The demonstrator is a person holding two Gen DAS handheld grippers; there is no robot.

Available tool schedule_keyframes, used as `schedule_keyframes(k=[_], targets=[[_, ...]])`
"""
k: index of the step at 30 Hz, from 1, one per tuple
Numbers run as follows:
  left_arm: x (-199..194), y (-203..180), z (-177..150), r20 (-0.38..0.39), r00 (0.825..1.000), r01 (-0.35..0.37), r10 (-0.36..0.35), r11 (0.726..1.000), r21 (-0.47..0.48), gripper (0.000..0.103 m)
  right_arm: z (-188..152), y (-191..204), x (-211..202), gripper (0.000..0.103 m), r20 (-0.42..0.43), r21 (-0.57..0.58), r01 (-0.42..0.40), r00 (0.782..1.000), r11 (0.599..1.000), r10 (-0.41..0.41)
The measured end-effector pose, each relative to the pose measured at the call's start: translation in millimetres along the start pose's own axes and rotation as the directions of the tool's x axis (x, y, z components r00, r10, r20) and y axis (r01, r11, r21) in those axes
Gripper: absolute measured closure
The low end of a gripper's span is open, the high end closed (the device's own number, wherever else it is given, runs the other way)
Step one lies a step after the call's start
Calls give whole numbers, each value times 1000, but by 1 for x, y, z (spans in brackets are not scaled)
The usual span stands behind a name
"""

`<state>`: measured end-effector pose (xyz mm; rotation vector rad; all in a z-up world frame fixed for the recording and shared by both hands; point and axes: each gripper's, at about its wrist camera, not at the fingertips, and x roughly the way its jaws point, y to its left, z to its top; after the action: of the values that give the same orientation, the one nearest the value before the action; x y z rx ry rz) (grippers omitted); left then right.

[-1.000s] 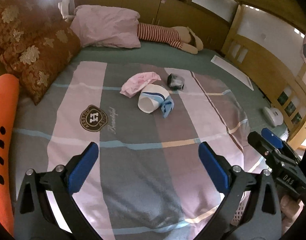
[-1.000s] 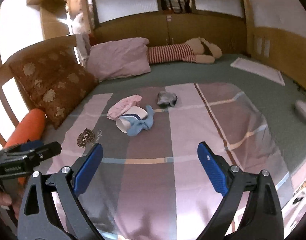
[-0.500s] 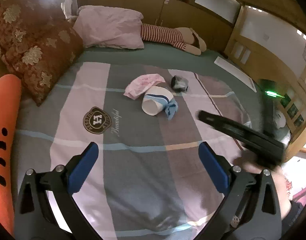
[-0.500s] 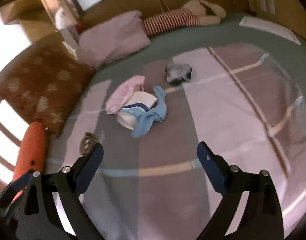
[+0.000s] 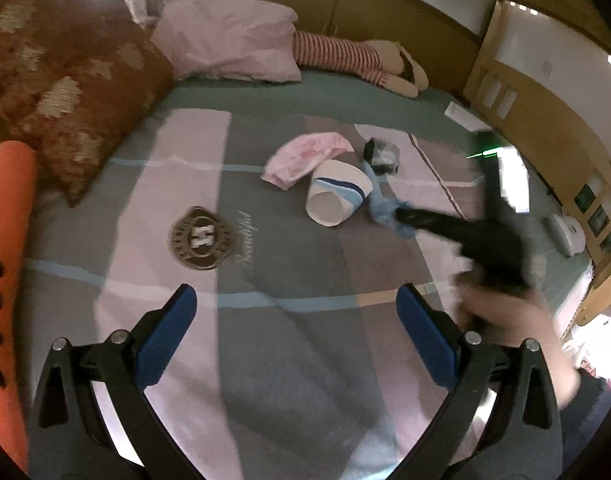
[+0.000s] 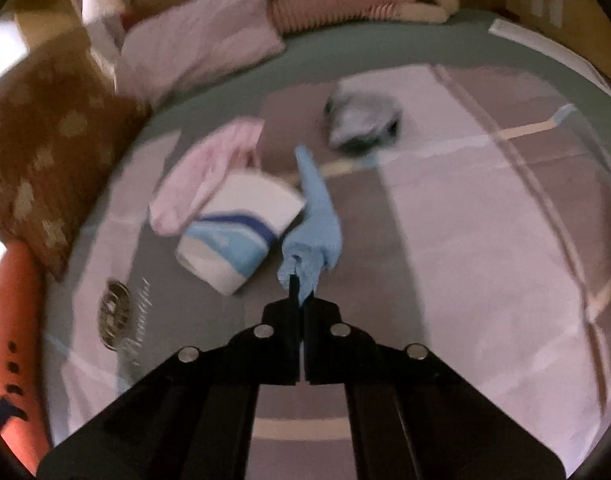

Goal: Collect trash
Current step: 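Grasp the blue cloth with the right tool, then grasp the white-blue paper cup with the left tool while the right tool lifts the blue cloth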

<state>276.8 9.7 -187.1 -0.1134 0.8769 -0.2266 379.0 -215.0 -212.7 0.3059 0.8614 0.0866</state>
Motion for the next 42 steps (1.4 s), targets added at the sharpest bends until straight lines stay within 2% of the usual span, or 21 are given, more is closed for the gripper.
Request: schedule_keyframes(k=[4, 9, 14, 19, 20, 21, 22, 23, 24, 26, 31, 33, 37, 39, 42], targets=[[45, -17, 17, -30, 999, 40, -38, 997, 66, 4, 1, -20, -64, 101, 77, 63, -91, 993, 994, 86], [112, -36, 37, -128, 992, 19, -1, 990, 142, 4, -9, -39, -117, 101, 163, 123, -171, 975, 978, 150], [170, -57, 62, -181, 978, -48, 104, 955, 292, 4, -1, -39, -113, 101, 164, 114, -183, 973, 976, 163], [217, -68, 88, -256, 954, -58, 157, 933, 354, 4, 4, -34, -110, 101, 156, 105, -209, 969, 972, 192], [224, -69, 91, -267, 951, -55, 156, 934, 352, 9, 4, -32, -110, 101, 156, 100, -209, 969, 973, 193], [230, -69, 92, -290, 948, -29, 133, 942, 336, 28, 4, -31, -111, 101, 156, 94, -210, 969, 973, 194], [235, -69, 90, -327, 938, -3, 112, 949, 316, 30, 4, -29, -110, 101, 155, 90, -209, 969, 974, 194], [235, -69, 88, -324, 939, -7, 113, 951, 309, 32, 4, -29, -110, 101, 154, 89, -210, 969, 974, 195], [230, -70, 85, -307, 946, -8, 107, 952, 307, 34, 4, -30, -110, 101, 152, 91, -213, 968, 973, 198], [220, -70, 73, -320, 945, 33, 69, 953, 302, 36, 4, -30, -109, 101, 149, 96, -216, 968, 972, 201], [144, -59, 39, -257, 966, 65, 7, 960, 271, 39, 2, -20, -113, 101, 147, 49, -211, 968, 976, 202], [96, -56, 22, -197, 980, 64, -9, 959, 275, 39, -1, -15, -117, 101, 151, 22, -206, 968, 978, 200], [15, -55, 3, -69, 997, 39, -22, 967, 251, 39, -11, 5, -133, 101, 153, -71, -186, 969, 980, 195], [-29, -50, -6, 27, 999, 12, -18, 978, 208, 39, -20, 15, -142, 101, 152, -122, -172, 970, 977, 190], [-67, -41, -22, 132, 991, -28, 10, 990, 136, 39, -44, 27, -160, 101, 149, -173, -186, 966, 967, 213]])
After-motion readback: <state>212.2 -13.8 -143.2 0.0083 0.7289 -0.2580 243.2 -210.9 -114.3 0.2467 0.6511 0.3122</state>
